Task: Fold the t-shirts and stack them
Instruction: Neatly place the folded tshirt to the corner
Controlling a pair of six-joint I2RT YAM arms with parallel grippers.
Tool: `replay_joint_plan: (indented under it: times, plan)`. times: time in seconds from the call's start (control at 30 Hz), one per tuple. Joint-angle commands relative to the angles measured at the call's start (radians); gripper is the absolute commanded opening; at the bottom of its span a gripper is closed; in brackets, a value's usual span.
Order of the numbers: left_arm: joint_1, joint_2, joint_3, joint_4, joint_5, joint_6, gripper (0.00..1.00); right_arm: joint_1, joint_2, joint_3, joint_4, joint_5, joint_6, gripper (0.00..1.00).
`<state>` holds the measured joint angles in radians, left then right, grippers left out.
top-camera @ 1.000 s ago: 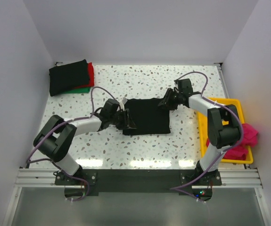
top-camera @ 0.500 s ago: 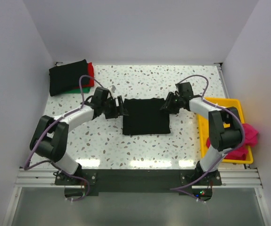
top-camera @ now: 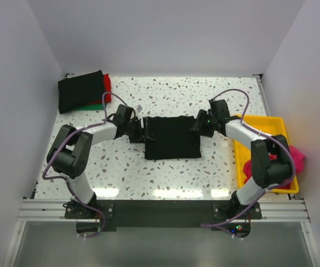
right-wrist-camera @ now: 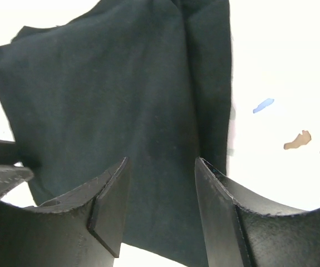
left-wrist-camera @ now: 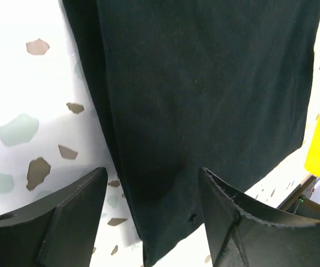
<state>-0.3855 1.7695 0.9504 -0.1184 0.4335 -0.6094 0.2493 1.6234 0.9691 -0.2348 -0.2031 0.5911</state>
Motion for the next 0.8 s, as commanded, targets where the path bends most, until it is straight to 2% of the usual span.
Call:
replay_joint_plan:
  times: [0.0, 0.33, 0.43, 0.47, 0.53, 0.57, 0.6, 0.7, 0.73, 0.77]
  plan:
    - [-0.001, 0.048, 0.007, -0.006, -0.047, 0.01, 0.7, 0.013, -0.042, -0.018, -0.018, 0.045, -0.024, 0.55]
    - [-0.098, 0.157, 0.05, -0.032, -0.209, -0.035, 0.58, 0.025, -0.077, -0.047, -0.017, 0.044, -0.016, 0.55]
    - [-0.124, 0.185, 0.077, -0.055, -0.261, -0.038, 0.45, 0.031, -0.12, -0.067, -0.021, 0.03, -0.011, 0.55]
    - [-0.13, 0.186, 0.083, -0.062, -0.283, -0.036, 0.34, 0.034, -0.134, -0.075, -0.023, 0.03, -0.007, 0.54]
    - [-0.142, 0.191, 0.118, -0.107, -0.364, -0.03, 0.19, 0.054, -0.187, -0.099, -0.029, 0.028, -0.001, 0.54]
    - [-0.145, 0.194, 0.138, -0.128, -0.392, -0.014, 0.03, 0.061, -0.207, -0.104, -0.034, 0.03, 0.004, 0.54]
    - [-0.147, 0.203, 0.192, -0.153, -0.47, -0.003, 0.0, 0.077, -0.239, -0.115, -0.046, 0.031, 0.006, 0.54]
    - [-0.145, 0.228, 0.305, -0.3, -0.626, 0.043, 0.0, 0.11, -0.295, -0.135, -0.064, 0.051, 0.013, 0.54]
    - [-0.142, 0.249, 0.389, -0.378, -0.748, 0.052, 0.0, 0.128, -0.327, -0.136, -0.078, 0.054, 0.013, 0.54]
    - [-0.139, 0.26, 0.43, -0.41, -0.803, 0.075, 0.0, 0.136, -0.338, -0.139, -0.086, 0.054, 0.012, 0.54]
